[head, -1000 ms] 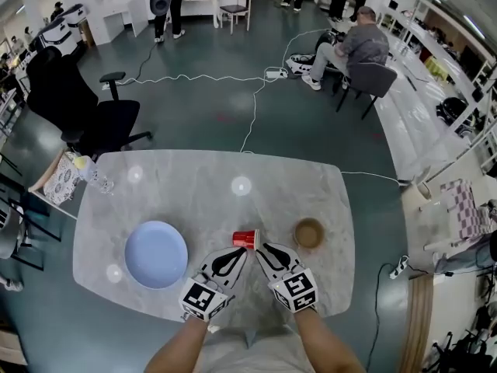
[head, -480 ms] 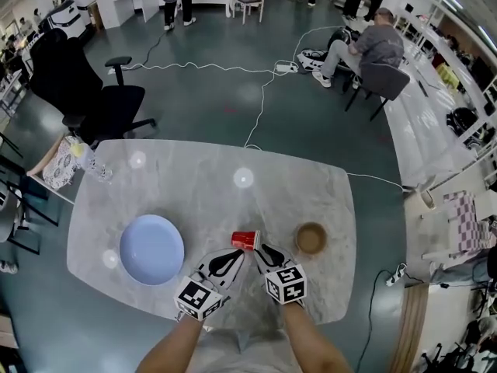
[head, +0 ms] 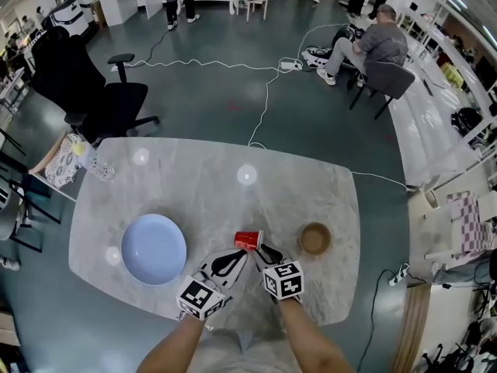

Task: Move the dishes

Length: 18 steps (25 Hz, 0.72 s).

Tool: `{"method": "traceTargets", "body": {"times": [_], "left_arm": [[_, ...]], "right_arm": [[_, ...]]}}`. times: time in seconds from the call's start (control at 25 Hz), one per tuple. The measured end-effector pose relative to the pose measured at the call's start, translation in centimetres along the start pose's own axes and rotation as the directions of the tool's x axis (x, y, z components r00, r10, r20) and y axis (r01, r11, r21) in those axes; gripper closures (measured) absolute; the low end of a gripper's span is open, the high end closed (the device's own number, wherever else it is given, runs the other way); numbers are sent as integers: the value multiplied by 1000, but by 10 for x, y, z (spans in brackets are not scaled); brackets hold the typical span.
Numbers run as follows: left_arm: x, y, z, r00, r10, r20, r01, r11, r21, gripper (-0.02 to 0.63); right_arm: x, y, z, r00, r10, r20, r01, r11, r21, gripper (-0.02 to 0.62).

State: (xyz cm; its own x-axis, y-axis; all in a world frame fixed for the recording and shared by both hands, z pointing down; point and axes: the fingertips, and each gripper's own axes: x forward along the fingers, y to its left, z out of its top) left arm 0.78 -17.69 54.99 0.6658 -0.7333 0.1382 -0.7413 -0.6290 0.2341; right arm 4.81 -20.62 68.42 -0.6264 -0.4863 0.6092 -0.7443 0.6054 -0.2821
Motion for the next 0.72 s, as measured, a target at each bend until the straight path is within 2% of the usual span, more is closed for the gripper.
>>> {"method": "traceTargets", "body": {"times": [0.2, 0.32, 0.56, 0.72], "left_arm": [[0, 0, -3, 1000, 1, -9, -1, 1000, 2, 584], [0, 2, -2, 1000, 2, -11, -2, 1000, 2, 584], [2, 0, -4, 1000, -2, -13, 2, 1000, 3, 584], [3, -1, -2, 1000, -11, -13, 11, 1000, 1, 584]], "right_arm": [[7, 0, -7, 1000, 11, -29, -11, 1000, -3, 473], [9, 1, -6, 999, 13, -42, -14, 999, -33, 515], [10, 2, -6, 997, 30, -65, -36, 994, -106, 541], [8, 7, -3, 996, 19, -88, -38, 976, -213, 545]]}}
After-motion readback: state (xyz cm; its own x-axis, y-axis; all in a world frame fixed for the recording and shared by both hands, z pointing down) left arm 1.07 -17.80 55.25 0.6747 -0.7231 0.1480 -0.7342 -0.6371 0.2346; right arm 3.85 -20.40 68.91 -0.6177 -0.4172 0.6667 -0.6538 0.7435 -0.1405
